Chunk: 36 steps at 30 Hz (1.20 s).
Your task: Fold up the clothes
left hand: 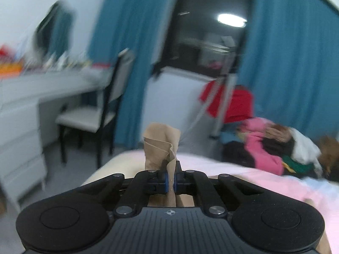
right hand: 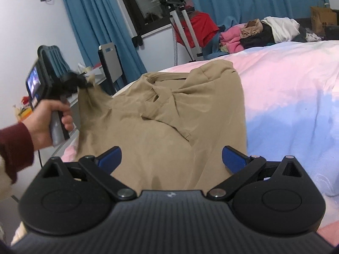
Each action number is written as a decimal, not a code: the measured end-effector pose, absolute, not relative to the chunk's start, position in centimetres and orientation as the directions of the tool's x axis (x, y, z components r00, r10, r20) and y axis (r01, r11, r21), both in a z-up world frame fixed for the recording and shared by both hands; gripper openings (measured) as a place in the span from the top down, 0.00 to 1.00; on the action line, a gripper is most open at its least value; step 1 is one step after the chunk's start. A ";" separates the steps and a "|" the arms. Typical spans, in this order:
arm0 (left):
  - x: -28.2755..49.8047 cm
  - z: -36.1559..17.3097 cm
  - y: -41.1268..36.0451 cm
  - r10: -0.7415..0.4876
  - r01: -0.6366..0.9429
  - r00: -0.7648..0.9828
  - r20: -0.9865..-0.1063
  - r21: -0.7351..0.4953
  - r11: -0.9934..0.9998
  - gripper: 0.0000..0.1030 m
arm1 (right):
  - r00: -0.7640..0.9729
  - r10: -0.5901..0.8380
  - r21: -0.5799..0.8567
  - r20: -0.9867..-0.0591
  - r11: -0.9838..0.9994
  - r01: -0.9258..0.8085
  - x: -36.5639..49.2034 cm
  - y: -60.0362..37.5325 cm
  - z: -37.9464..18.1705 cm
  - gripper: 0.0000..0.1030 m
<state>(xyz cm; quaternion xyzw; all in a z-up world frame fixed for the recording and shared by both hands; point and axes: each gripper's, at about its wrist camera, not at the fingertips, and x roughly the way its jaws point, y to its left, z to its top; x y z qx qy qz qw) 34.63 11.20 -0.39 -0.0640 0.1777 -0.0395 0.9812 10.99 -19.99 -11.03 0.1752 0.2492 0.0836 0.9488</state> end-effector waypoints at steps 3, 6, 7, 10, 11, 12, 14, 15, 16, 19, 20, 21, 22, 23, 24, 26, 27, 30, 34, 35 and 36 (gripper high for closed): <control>33.6 2.4 6.0 -0.176 0.168 0.937 -0.301 -0.054 0.984 0.96 | 0.867 0.224 0.381 -0.446 0.924 -0.043 10.7 -20.8 -10.8 0.00; 32.7 2.9 -0.4 -0.284 0.293 0.907 -0.312 -0.019 0.956 0.96 | 0.871 0.200 0.396 -0.449 0.918 -0.007 10.6 -21.8 -10.6 0.00; 32.7 2.5 -2.4 -0.305 0.320 0.895 -0.327 -0.010 0.947 0.96 | 0.872 0.193 0.402 -0.450 0.916 0.004 10.6 -22.1 -10.6 0.00; 33.2 0.3 -7.0 -0.327 0.357 0.863 -0.385 0.005 0.934 0.96 | 0.878 0.175 0.419 -0.446 0.907 0.032 10.5 -23.2 -10.6 0.00; 33.5 -0.6 -8.3 -0.328 0.362 0.853 -0.405 0.006 0.932 0.96 | 0.879 0.171 0.424 -0.445 0.905 0.039 10.4 -23.6 -10.7 0.00; 33.9 -1.7 -9.6 -0.324 0.363 0.842 -0.431 0.008 0.932 0.96 | 0.881 0.167 0.429 -0.443 0.902 0.045 10.4 -23.9 -10.7 0.00; 34.6 -4.0 -10.8 -0.316 0.362 0.825 -0.468 0.008 0.932 0.95 | 0.885 0.162 0.435 -0.436 0.899 0.050 10.3 -24.5 -10.9 0.00; 35.0 -5.1 -11.0 -0.314 0.359 0.818 -0.481 0.001 0.933 0.94 | 0.886 0.161 0.439 -0.434 0.897 0.052 10.3 -24.8 -11.0 0.00; 35.4 -6.0 -10.9 -0.313 0.352 0.810 -0.495 -0.016 0.936 0.91 | 0.887 0.160 0.444 -0.432 0.895 0.054 10.3 -25.0 -11.1 0.00; 36.3 -7.2 -10.3 -0.303 0.319 0.797 -0.522 -0.062 0.946 0.73 | 0.884 0.176 0.449 -0.432 0.893 0.042 10.6 -25.2 -11.3 0.00; 36.0 -7.1 -10.1 -0.294 0.317 0.796 -0.528 -0.050 0.947 0.59 | 0.885 0.183 0.446 -0.429 0.894 0.032 10.6 -25.1 -11.3 0.00; 35.7 -7.0 -9.8 -0.285 0.317 0.796 -0.534 -0.033 0.948 0.50 | 0.885 0.189 0.444 -0.426 0.896 0.022 10.7 -25.0 -11.3 0.00; 35.1 -6.7 -9.4 -0.276 0.316 0.795 -0.541 -0.019 0.949 0.34 | 0.885 0.197 0.442 -0.422 0.897 0.011 10.7 -24.9 -11.2 0.00; 33.8 -6.3 -8.3 -0.281 0.320 0.786 -0.550 -0.027 0.947 0.22 | 0.886 0.208 0.446 -0.415 0.895 -0.001 10.7 -24.8 -11.1 0.00; 32.4 -5.8 -7.1 -0.291 0.326 0.776 -0.559 -0.040 0.945 0.19 | 0.887 0.219 0.450 -0.407 0.893 -0.014 10.6 -24.7 -11.0 0.00; 29.4 -4.9 -4.6 -0.311 0.336 0.755 -0.577 -0.066 0.940 0.17 | 0.889 0.242 0.454 -0.388 0.890 -0.043 10.4 -24.5 -10.6 0.00; 27.6 -4.3 -2.8 -0.332 0.345 0.739 -0.587 -0.093 0.934 0.14 | 0.892 0.252 0.454 -0.376 0.889 -0.059 10.2 -24.4 -10.4 0.00; 22.9 -3.5 2.1 -0.337 0.336 0.713 -0.615 -0.122 0.934 0.09 | 0.892 0.288 0.460 -0.350 0.882 -0.104 9.6 -24.1 -9.8 0.00; 17.6 -3.3 9.5 -0.320 0.271 0.651 -0.688 -0.183 0.945 0.09 | 0.897 0.302 0.454 -0.324 0.881 -0.132 8.2 -23.8 -8.9 0.00; 16.4 -3.4 11.3 -0.334 0.254 0.624 -0.706 -0.221 0.942 0.09 | 0.897 0.306 0.461 -0.320 0.877 -0.135 7.9 -23.9 -8.7 0.00; 15.5 -3.6 12.7 -0.359 0.248 0.589 -0.724 -0.261 0.933 0.09 | 0.896 0.311 0.468 -0.315 0.873 -0.138 7.5 -23.9 -8.4 0.00</control>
